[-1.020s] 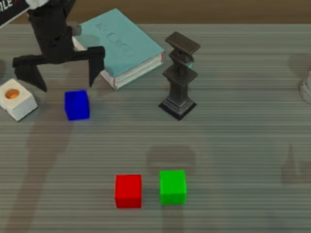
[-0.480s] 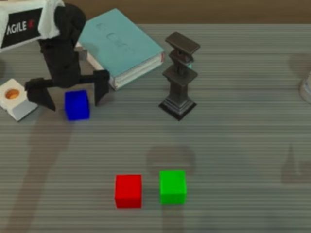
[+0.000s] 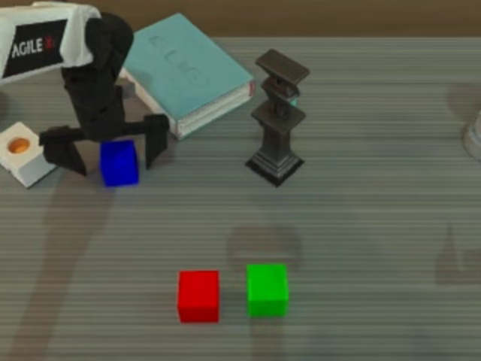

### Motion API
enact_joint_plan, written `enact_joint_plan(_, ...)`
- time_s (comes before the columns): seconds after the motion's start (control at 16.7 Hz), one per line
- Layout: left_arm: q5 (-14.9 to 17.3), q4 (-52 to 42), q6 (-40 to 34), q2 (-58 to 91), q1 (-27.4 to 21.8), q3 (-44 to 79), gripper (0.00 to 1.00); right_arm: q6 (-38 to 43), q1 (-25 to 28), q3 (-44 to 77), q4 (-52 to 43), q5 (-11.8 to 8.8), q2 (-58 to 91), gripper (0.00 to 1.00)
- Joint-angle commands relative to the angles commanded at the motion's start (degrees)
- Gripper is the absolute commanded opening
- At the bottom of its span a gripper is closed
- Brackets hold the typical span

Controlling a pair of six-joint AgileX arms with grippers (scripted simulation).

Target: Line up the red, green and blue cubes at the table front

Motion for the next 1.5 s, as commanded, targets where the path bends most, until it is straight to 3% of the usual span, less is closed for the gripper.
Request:
enact_joint_plan(0.66,0.0,0.0,0.0,0.0,0.0,0.0,0.02,0.0,0.0,0.0,0.0,0.0,0.0,1.00)
enact_joint_plan(1.26,-0.4,-0.7,0.3,-1.5,0.0,0.4,0.00,0.0,0.0,0.0,0.0,0.0,0.0,1.00)
enact_joint_plan(1.5,-0.5,-6.8,0.3,-3.2,0.4,4.9,0.00,0.0,0.0,0.0,0.0,0.0,0.0,1.00)
